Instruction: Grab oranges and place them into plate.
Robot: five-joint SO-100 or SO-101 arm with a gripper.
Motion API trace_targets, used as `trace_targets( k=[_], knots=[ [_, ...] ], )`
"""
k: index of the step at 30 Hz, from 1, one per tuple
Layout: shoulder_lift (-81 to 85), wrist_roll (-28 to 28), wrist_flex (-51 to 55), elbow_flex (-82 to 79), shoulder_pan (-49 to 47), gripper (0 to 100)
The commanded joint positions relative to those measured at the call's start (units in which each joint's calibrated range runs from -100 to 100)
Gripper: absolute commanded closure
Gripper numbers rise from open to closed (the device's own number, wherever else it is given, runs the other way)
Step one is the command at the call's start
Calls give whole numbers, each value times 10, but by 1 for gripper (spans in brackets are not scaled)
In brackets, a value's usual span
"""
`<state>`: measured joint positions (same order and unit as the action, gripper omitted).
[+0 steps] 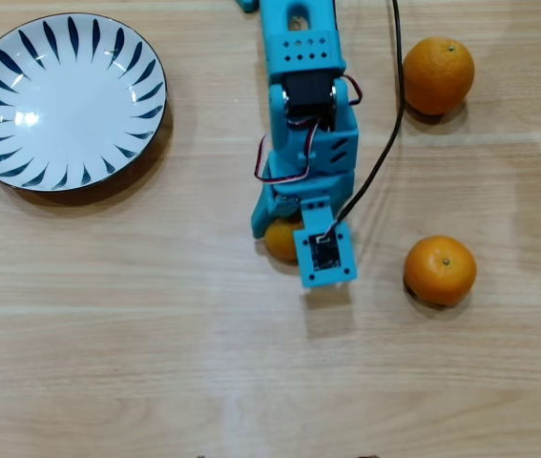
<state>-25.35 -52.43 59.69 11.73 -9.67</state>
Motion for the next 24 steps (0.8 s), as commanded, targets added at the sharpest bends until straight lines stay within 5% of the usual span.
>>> trace_targets(
  k=[1, 15, 24],
  knots=[
    [146, 16, 46, 5, 31, 80],
    [417, 121, 210, -9, 258, 80],
    [543, 155, 198, -141, 394, 80]
  ],
)
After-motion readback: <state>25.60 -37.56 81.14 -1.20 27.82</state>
